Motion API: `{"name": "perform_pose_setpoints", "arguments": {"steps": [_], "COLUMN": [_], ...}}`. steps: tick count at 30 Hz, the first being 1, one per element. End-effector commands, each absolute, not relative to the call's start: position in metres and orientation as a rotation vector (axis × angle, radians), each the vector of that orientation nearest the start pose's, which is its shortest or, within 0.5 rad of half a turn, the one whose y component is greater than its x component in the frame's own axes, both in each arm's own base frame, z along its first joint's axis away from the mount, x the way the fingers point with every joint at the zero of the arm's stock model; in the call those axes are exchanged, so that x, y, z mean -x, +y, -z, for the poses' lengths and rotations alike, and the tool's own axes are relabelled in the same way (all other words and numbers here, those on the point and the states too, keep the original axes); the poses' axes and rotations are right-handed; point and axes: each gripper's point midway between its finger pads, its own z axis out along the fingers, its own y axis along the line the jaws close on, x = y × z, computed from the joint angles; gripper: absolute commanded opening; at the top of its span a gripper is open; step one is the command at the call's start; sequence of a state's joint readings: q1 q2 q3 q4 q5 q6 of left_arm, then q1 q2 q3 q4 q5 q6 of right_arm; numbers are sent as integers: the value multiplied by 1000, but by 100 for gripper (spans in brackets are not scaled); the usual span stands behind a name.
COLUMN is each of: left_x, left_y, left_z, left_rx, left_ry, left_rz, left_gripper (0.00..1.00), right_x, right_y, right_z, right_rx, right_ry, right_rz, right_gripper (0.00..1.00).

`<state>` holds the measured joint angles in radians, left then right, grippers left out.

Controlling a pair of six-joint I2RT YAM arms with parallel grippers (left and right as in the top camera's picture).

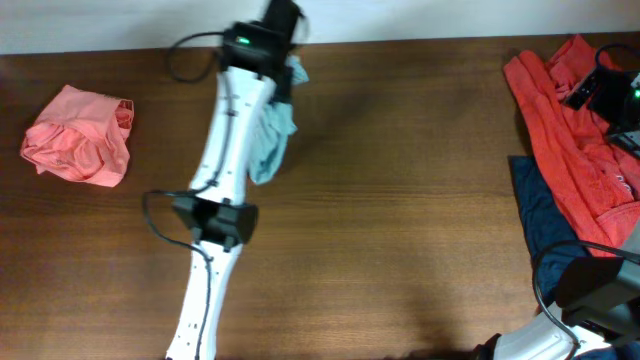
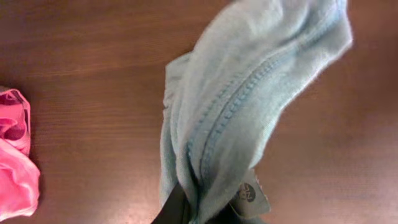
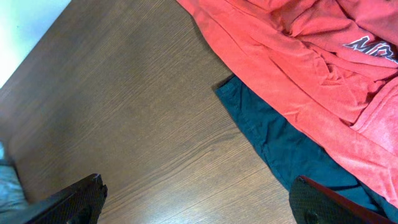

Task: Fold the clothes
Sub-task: 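Carry the folded light blue shirt left and lower it onto the pink garment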

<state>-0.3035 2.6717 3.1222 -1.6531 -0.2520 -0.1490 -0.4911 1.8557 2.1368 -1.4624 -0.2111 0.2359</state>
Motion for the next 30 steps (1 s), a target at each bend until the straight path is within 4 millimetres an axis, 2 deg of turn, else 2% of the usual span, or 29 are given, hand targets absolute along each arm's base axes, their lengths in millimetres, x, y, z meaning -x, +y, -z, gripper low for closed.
{"name": "perform_pose_setpoints", "arguments": {"steps": [1,3,6,10,11,13,15,20,25,30], "left_x": [-529,-531,-532,-531,-531,-527,-524,-515,-510,-515], "left_y": [-86,-70,-34,0,4,27,43,81,115,148], "left_z": [-233,-246,-268,-277,-277,-275,-274,-268,-251,-237], "left_rx": [-47,-3,64,61,62,71,76,11,-91,-51], "left_ry": [2606,2578,2524,2493,2492,2499,2502,2527,2570,2574], "left_rz": [12,83,184,286,294,289,268,165,85,57], "left_gripper": [0,0,0,0,0,0,0,0,0,0], "right_x": [-377,-378,-381,-383,-384,-385,-385,-384,-383,-382], "right_y": [-155,-152,-148,-142,-141,-141,-140,-140,-140,-139], "right_z": [-270,-270,-271,-270,-270,-270,-270,-270,-270,-269], "right_rx": [-872,-860,-816,-788,-785,-782,-782,-783,-785,-788], "right_ry": [2569,2573,2584,2594,2594,2593,2593,2594,2600,2604], "right_rz": [-231,-232,-230,-232,-232,-233,-234,-234,-235,-237], "right_gripper": [99,99,99,99,99,99,99,99,99,99]}}
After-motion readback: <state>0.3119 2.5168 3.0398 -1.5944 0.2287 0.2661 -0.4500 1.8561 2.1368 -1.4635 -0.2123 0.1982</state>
